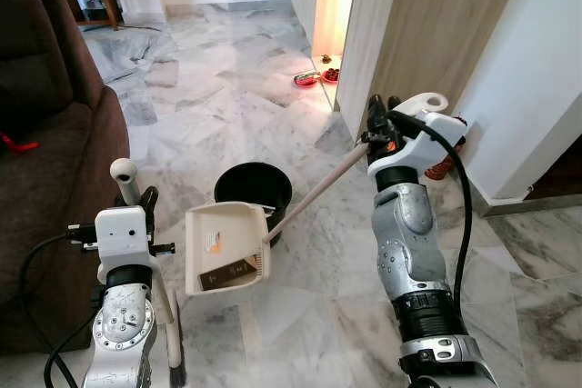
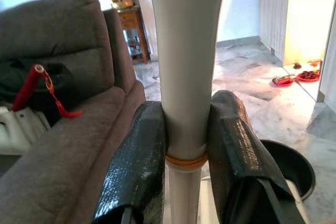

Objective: Sweep floor

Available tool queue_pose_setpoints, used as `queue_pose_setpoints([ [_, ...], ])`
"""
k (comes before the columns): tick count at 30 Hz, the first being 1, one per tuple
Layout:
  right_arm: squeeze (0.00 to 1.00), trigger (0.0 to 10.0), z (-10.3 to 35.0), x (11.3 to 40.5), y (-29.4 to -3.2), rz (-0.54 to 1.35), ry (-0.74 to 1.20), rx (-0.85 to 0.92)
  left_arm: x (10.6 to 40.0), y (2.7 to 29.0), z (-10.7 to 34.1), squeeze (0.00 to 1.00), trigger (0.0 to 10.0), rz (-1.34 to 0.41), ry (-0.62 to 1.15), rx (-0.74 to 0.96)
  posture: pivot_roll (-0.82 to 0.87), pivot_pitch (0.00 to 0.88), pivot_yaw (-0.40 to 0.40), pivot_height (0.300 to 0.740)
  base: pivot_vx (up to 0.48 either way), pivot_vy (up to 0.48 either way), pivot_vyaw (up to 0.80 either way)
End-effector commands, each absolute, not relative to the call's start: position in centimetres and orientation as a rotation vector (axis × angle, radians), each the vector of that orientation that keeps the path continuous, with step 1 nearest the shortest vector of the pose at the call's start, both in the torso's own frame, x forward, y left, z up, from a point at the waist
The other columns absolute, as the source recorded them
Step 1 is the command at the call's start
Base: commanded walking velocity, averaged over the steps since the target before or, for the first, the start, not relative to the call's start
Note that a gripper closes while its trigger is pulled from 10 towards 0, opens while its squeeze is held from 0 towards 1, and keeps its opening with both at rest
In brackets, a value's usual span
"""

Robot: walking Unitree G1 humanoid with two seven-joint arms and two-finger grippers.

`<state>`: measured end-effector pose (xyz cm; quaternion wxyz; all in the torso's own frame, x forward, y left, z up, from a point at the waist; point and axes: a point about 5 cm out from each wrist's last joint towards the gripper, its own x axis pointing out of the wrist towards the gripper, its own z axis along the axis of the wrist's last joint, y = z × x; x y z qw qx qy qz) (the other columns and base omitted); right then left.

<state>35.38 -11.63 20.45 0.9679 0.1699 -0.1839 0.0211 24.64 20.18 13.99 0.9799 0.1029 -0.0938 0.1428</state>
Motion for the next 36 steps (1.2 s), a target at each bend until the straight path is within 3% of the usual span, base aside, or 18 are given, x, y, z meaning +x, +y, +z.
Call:
queue_pose_setpoints([
  [1, 0.0, 10.0, 23.5, 35.0, -12.1, 0.026, -0.519, 0.37, 24.5, 19.9, 14.9, 0.0, 10.0, 0.271, -0.244, 0.24, 0.08, 0.074, 0.005, 0.74, 0.0, 0.0, 0.0],
  [10, 0.0, 10.0, 23.9, 34.8, -12.1, 0.034, -0.543, 0.372, 24.3, 19.5, 14.9, 0.0, 10.0, 0.257, -0.245, 0.256, 0.08, 0.083, -0.002, 0.74, 0.0, 0.0, 0.0],
  [36, 0.0, 10.0, 24.9, 34.7, -11.8, 0.056, -0.587, 0.364, 24.5, 19.5, 15.2, 0.0, 10.0, 0.253, -0.263, 0.26, 0.08, 0.061, 0.004, 0.74, 0.288, 0.0, 0.0],
])
